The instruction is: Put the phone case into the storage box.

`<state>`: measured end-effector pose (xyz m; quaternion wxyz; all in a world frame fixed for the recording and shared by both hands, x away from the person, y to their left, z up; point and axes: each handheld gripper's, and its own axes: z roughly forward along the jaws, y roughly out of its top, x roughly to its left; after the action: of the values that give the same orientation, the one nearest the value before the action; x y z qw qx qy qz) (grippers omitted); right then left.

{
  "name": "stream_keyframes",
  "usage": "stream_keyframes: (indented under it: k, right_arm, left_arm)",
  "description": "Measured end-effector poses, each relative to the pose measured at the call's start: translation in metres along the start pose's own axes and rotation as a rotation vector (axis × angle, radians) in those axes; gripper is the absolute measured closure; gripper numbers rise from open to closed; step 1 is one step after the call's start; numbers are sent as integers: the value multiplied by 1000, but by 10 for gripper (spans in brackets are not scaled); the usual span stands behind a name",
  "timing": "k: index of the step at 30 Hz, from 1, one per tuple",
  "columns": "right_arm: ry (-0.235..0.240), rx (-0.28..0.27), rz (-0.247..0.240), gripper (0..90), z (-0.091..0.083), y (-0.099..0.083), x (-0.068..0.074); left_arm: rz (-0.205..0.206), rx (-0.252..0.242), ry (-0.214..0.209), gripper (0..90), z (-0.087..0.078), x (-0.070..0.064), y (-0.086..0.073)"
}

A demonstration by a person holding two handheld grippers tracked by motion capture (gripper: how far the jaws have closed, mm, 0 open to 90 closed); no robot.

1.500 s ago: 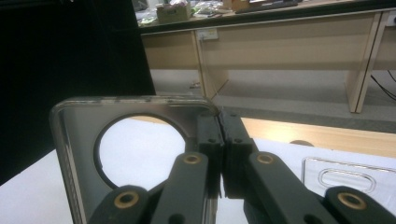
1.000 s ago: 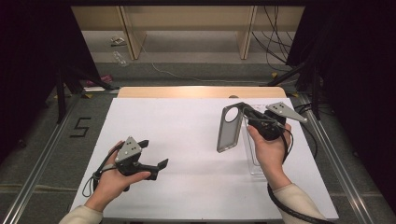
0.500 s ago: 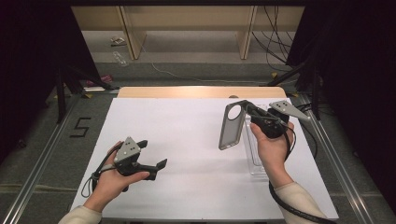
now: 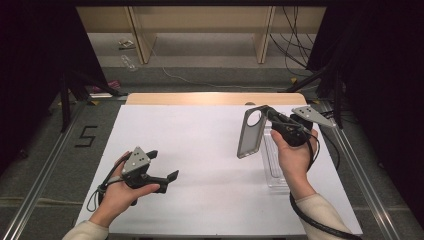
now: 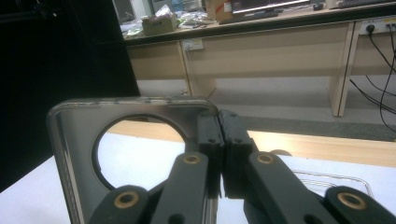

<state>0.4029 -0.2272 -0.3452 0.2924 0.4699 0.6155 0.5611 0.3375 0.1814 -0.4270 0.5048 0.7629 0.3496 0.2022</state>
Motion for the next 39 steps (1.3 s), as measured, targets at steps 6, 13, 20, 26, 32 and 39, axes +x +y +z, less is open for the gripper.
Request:
stream_keyframes:
  k: [6,13,20,26,32,39]
  right_arm:
    - [-10,-7,6,889,-1,2,-4]
    - [-19,-10,7,889,-2,4,-7]
    - [-30,-19,11,888,-4,6,-11]
    - [-37,-24,15,888,-5,7,-15]
    - [-48,-32,21,889,-7,9,-19]
    - [-57,-40,28,889,-9,11,-24]
  left_arm:
    - [-1,0,1,28,0,0,0]
    - [-2,0,1,28,0,0,0]
    - [-1,1,0,28,0,0,0]
    - [-1,1,0,29,0,0,0]
    - [-1,0,0,29,0,0,0]
    - [-2,0,0,29,0,0,0]
